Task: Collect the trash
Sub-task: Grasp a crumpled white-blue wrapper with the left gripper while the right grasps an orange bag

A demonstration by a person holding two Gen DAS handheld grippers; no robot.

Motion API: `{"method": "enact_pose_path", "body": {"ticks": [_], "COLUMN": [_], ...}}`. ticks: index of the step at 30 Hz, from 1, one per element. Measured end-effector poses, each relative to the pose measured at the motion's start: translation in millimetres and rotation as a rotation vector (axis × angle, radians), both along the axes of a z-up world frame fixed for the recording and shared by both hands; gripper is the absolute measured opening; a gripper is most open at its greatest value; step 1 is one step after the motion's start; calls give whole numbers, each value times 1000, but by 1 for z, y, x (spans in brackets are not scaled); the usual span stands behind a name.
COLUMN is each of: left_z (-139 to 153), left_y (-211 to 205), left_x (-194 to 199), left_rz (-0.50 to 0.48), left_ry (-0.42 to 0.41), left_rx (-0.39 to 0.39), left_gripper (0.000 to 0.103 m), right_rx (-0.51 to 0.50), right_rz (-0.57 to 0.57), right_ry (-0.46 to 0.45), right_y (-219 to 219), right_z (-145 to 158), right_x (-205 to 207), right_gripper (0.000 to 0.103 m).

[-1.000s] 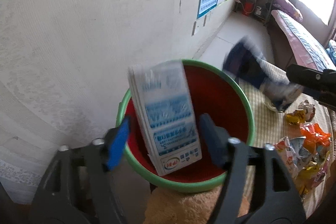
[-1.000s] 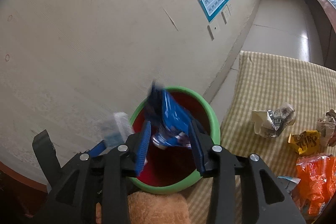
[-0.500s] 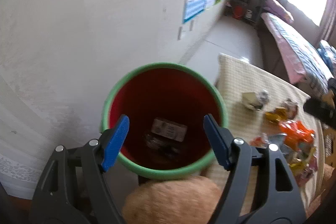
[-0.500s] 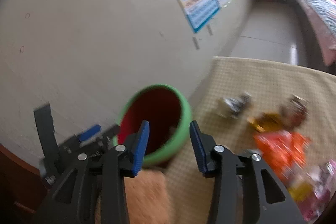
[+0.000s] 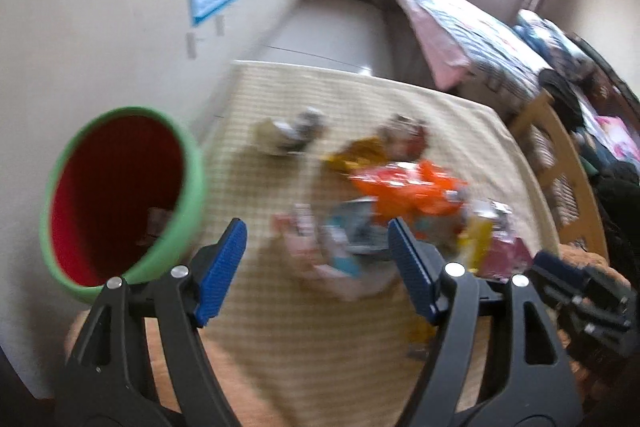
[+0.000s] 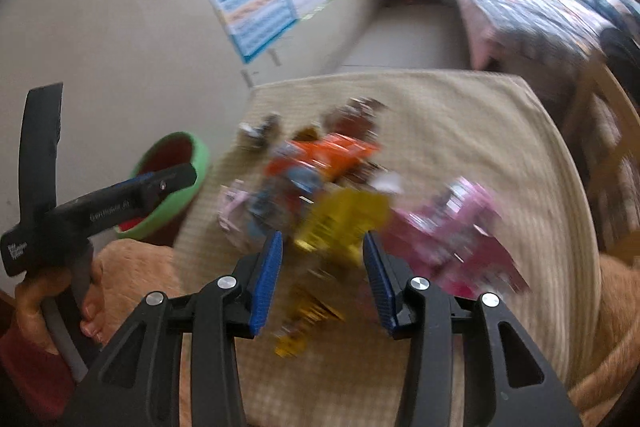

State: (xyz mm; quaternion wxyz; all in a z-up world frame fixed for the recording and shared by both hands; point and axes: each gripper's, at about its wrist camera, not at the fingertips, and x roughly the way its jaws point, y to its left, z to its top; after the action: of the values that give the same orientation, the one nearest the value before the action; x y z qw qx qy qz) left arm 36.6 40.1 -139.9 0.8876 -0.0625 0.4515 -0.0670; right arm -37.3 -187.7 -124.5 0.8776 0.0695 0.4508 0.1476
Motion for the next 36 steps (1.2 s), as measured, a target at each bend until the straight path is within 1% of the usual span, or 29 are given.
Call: {"method": "enact_pose_path", "body": {"ticks": [1, 3, 4, 5, 7, 8, 10, 11, 12, 13, 14, 15, 18, 19, 21, 23, 24, 28, 32, 34, 36], "left_z": [-7, -22, -26, -33, -46, -55, -65, -72, -77, -80, -79, -80, -80, -80, -79, -78, -77, -65, -54, -51, -52], "left_y": [-8, -17, -19, -22, -29, -34, -38, -40, -41, -41, -43, -46, -50, -51, -53, -50, -48, -46, -50, -51, -49], "left_x": [6, 15, 18, 21, 27, 32, 35, 37, 39, 40, 40, 42, 42, 42, 42, 40, 40, 32, 18, 13, 8], "left_rz": [-10, -7, -5, -4, -7, -10, -10, -3, 5, 11, 14, 7, -3, -6, -13, -15, -14, -30, -73, -78, -79], "left_ry": [22, 92, 113, 135, 172, 202, 230, 248, 259, 264, 251, 255, 257, 256, 252, 253, 250, 226, 200, 192, 198], "left_rx": [-7, -31, -50, -67, -55, -42, -34, -22, -20, -25, -13, 1, 8, 9, 21, 1, -5, -12, 9, 9, -5], "left_gripper": [60, 52, 50, 50, 50, 50, 50, 51, 57, 60, 60, 60, 59, 51, 43, 37, 31, 30, 30, 30, 30], "right_rx": [8, 26, 31, 33, 41, 54, 90, 104, 109, 110, 111, 112, 104, 101, 96, 94, 96, 91, 102, 123, 137], "right_rz": [-21, -66, -86, -99, -138, -156, -189, -200, -205, -205, -203, -197, -175, -169, -159, -156, -156, -142, -110, -74, -30], "right_ry": [8, 30, 38, 43, 61, 71, 85, 85, 81, 76, 73, 70, 68, 66, 61, 58, 58, 38, -2, -4, 8], "right_y": [-8, -26, -34, -39, -56, -63, -76, -81, -83, -84, -84, -82, -77, -74, -72, -70, -71, -69, -64, -55, -41], "right_z": [-2, -9, -13, -14, -22, -24, -28, -27, -27, -25, -24, -23, -22, -21, -21, -19, -20, -12, 5, 13, 18], "right_x": [-3, -12, -16, -19, -24, -25, -29, -29, -32, -33, -33, -33, -34, -33, -32, -31, -30, -23, -3, 15, 34], "right_gripper": [42, 42, 42, 42, 42, 42, 42, 42, 42, 42, 42, 42, 42, 42, 42, 42, 42, 42, 42, 44, 49]}}
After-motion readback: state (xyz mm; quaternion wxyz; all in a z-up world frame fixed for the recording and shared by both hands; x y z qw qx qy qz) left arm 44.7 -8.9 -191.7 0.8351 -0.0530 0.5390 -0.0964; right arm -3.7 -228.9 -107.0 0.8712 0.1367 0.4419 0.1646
